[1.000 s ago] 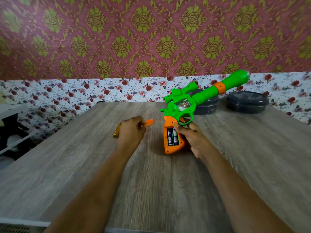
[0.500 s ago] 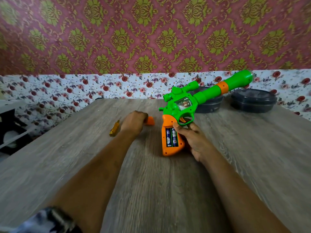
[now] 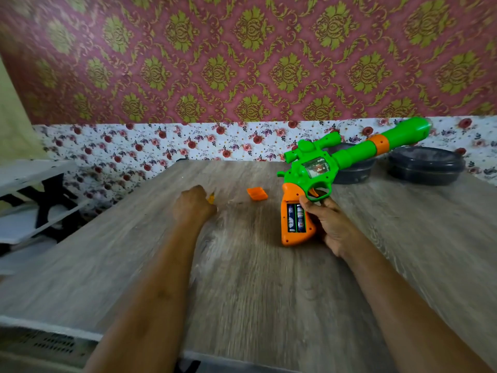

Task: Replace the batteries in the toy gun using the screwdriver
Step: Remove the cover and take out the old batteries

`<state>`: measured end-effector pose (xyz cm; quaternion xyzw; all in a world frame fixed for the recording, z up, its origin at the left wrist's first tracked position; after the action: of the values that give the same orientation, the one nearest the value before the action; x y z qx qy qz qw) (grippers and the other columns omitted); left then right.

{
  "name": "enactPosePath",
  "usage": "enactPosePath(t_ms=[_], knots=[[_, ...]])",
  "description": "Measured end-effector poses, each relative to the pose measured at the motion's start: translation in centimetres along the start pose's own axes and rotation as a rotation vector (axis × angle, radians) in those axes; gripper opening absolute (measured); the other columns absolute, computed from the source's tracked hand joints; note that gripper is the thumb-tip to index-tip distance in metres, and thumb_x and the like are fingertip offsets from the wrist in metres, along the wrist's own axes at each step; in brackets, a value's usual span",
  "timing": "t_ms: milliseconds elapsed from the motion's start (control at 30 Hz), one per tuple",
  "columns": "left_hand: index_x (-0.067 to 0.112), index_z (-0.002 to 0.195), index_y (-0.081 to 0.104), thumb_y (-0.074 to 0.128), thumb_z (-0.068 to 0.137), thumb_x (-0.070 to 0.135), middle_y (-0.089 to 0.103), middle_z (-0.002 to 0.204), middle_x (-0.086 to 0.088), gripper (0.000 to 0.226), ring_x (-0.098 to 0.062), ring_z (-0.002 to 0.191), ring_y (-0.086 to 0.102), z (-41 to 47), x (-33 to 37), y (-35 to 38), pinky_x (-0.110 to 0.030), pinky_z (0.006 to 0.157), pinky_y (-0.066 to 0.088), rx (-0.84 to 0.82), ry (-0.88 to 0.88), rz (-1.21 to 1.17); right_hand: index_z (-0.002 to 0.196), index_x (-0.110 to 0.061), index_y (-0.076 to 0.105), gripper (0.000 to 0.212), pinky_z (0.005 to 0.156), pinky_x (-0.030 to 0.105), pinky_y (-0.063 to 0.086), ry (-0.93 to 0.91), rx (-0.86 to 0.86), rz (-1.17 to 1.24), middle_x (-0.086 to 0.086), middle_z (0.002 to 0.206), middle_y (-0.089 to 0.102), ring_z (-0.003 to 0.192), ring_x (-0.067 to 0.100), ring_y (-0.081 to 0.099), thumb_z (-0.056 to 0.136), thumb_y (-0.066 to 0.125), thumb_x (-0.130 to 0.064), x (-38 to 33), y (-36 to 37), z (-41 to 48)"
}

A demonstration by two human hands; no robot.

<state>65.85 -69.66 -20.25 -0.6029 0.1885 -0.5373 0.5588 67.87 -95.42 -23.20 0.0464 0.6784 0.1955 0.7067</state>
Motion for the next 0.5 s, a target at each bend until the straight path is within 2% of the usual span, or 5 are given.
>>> enactPosePath(t_ms=[133, 200, 333, 400, 500], knots=[[0.005, 0.085, 0.063, 0.070, 0.080, 0.027, 0.065, 0.083, -0.014, 0.024, -0.027, 0.076, 0.061, 0.2, -0.4, -0.7, -0.035, 0.065, 0.051, 0.072, -0.056, -0.105, 0.098, -0.023, 0.058, 0.019, 0.093, 0.044, 0.047, 0.019, 0.004, -0.005, 0.000, 0.099, 0.066, 0.094, 0.018, 0.061, 0.083, 0.062, -0.013, -0.1, 0.0, -0.1], [0.007, 0.069, 0.060, 0.070, 0.081, 0.028, 0.061, 0.066, -0.011, 0.026, -0.023, 0.061, 0.055, 0.4, -0.4, -2.2, -0.031, 0.059, 0.046, 0.168, -0.062, -0.313, 0.097, -0.023, 0.058, 0.017, 0.090, 0.043, 0.048, 0.026, 0.004, -0.003, 0.000, 0.098, 0.065, 0.093, 0.018, 0.061, 0.085, 0.061, -0.012, -0.2, -0.1, -0.2], [0.012, 0.082, 0.062, 0.062, 0.085, 0.014, 0.064, 0.081, -0.011, 0.004, -0.020, 0.072, 0.056, -2.1, 1.8, -5.2, -0.035, 0.066, 0.053, 0.377, 0.202, -0.948, 0.102, -0.020, 0.057, 0.017, 0.077, 0.036, 0.054, 0.004, -0.028, 0.025, 0.000, 0.096, 0.066, 0.086, 0.015, 0.063, 0.088, 0.056, -0.010, -0.5, 0.3, -0.4], [0.012, 0.092, 0.059, 0.056, 0.092, 0.011, 0.063, 0.090, -0.005, 0.003, -0.016, 0.082, 0.063, -3.8, 4.0, -6.2, -0.027, 0.069, 0.056, 0.326, 0.367, -1.196, 0.107, -0.018, 0.057, 0.021, 0.070, 0.031, 0.057, -0.008, -0.045, 0.032, -0.001, 0.092, 0.068, 0.080, 0.012, 0.066, 0.090, 0.053, -0.008, -0.6, 0.5, -0.5], [0.018, 0.101, 0.050, 0.042, 0.100, 0.012, 0.067, 0.098, -0.003, 0.010, -0.011, 0.087, 0.068, -6.5, 7.4, -6.5, -0.021, 0.067, 0.054, 0.120, 0.623, -1.279, 0.118, -0.014, 0.053, 0.028, 0.065, 0.028, 0.058, -0.005, -0.084, 0.059, 0.001, 0.094, 0.067, 0.076, 0.012, 0.067, 0.091, 0.049, -0.006, -0.7, 0.6, -0.7]])
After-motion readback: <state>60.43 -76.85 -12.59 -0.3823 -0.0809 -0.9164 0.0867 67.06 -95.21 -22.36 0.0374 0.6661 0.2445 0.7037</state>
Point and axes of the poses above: each hand's wrist, its own z-axis towards the middle knuckle, its own y-axis out of the palm, x = y × z, the point moved 3 cm from there along z, towards the middle knuckle
